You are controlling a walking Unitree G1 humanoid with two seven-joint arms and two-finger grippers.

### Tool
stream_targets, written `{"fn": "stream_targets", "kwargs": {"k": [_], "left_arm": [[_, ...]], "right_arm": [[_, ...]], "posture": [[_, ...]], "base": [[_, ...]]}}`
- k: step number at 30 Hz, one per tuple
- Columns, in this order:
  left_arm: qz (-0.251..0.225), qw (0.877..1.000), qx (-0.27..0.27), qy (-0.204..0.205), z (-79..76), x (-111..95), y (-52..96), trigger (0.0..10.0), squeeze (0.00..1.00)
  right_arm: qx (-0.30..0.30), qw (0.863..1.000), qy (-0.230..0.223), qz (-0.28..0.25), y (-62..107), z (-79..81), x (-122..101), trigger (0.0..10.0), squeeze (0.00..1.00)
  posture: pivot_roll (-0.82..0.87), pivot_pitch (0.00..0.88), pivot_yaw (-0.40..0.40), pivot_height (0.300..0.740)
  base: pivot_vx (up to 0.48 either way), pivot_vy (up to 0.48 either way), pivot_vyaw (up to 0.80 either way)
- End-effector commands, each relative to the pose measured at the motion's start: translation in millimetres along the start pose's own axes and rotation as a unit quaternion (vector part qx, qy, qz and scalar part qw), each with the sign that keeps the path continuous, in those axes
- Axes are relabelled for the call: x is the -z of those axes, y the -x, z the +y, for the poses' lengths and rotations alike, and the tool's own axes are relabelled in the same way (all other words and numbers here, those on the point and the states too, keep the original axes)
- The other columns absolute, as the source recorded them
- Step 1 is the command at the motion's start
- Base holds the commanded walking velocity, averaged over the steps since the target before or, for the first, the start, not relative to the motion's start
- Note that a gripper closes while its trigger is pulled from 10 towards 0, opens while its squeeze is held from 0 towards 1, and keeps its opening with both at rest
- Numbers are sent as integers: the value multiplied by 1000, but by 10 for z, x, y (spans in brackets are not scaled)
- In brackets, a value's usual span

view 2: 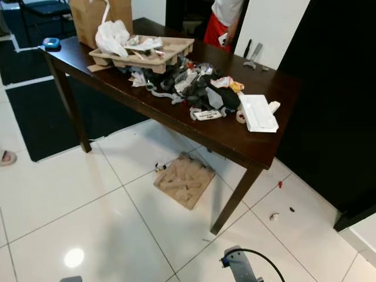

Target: Picking trash to rubbish bin

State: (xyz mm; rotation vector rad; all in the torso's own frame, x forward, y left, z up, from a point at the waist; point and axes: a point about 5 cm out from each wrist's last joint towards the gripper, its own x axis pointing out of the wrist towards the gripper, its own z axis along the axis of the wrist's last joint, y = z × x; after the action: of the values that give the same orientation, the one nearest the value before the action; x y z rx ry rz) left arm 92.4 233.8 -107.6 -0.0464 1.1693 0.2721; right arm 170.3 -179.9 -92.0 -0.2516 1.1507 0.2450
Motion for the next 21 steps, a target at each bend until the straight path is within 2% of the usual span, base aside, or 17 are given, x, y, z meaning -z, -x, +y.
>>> {"fn": "stream_targets", "kwargs": {"k": [1,6,12,17,21], "left_arm": [[19,1000,0,-4,-7,112,14,10000,0],[21,1000,-2,-4,0,116,15,10000,0],[22,1000,-5,-2,11,119,16,10000,0],[23,1000,-7,0,19,136,19,10000,0],[25,1000,-10,11,33,155,24,10000,0]], "right_arm": [[2,1000,-3,13,5,-10,78,10000,0],[2,1000,-2,14,4,-4,88,10000,0],[0,1000,2,17,3,9,107,10000,0],[-1,1000,5,17,2,21,112,10000,0],[-3,1000,9,16,0,35,109,10000,0]], "posture": [[238,95,-100,740],[240,92,-103,740],[246,95,-106,740],[256,95,-107,740],[271,98,-109,740]], "base": [[0,0,-800],[0,0,-800],[0,0,0],[0,0,-800],[0,0,0]]}}
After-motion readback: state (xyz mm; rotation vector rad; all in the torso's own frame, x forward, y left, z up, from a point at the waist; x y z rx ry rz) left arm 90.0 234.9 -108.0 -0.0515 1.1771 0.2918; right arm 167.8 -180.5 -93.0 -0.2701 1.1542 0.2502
